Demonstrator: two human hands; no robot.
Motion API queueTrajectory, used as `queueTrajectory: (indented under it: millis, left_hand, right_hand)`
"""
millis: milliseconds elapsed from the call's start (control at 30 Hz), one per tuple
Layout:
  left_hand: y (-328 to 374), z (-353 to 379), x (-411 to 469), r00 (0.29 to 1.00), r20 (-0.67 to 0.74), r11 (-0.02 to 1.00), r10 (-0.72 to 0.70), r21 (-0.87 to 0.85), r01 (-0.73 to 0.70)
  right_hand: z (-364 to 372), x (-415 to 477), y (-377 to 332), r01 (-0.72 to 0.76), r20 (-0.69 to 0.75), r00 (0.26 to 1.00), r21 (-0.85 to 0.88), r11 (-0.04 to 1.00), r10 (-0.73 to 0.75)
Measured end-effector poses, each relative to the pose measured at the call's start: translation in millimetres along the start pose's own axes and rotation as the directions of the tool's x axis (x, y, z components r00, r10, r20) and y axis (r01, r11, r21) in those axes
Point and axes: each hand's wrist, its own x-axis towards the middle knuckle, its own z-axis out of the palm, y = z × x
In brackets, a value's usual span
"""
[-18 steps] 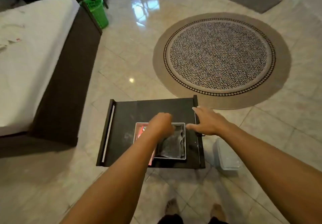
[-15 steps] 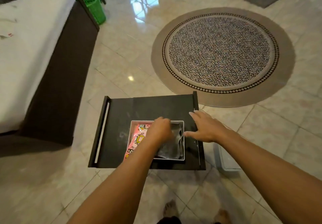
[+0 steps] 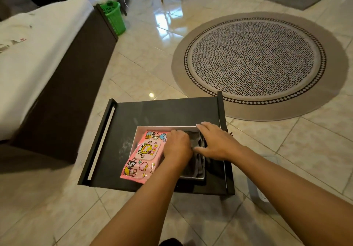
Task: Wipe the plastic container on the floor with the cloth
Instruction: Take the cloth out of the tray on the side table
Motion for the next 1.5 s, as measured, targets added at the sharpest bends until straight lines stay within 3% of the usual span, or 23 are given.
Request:
queueTrajectory:
  millis: [433,700,833,933,1033,1200,1367,1500]
  left_hand:
    - [-9.3,23.9,10.6,0.993,-0.113,0.999,0.041,0.023,-0.038]
    - [-19.7,33.8,-11.2,0.951,-0.284,0.989,0.120,-0.051,-0.140]
    - [-24.8,29.1,-11.3,0.969,-0.180,0.985,0.170,0.005,-0.171]
    - [-25.8,17.3,-3.8,0.984,0.003,0.976,0.179,0.126,-0.178]
    - [-25.3,7.8,6.8,0.975,0.162,0.976,0.153,0.128,-0.175]
    - [-26.8,6.8,10.5,0.966,0.095,0.946,0.241,0.199,-0.256]
    - [-34.4,12.4,5.4,0.975,-0.008,0.973,0.222,-0.055,-0.222]
    - [-38.7,-8.4,-5.3,0.971,-0.103,0.934,0.217,-0.269,-0.237]
  right_hand:
    - [29.4,10.6,2.6,0.093,-0.143,0.986,0.006,0.996,-0.091]
    - [46.6,-13.3,-7.5,-0.029,-0.222,0.975,-0.055,0.998,0.016]
    - [50.9,-15.2,-18.6,-0.125,-0.198,0.975,-0.128,0.984,0.098]
    - [51.5,-9.8,-26.6,-0.187,-0.157,0.975,-0.191,0.964,0.158]
    - [51.4,0.7,-30.1,-0.243,-0.107,0.969,-0.232,0.942,0.224]
    - [42.4,19.7,-34.8,-0.293,-0.073,0.956,-0.243,0.925,0.284]
    - [44.0,26.0,-36.4,-0.313,-0.130,0.948,-0.220,0.924,0.290]
    - [34.4,16.1,-38.0,-0.274,-0.235,0.943,-0.153,0.949,0.235]
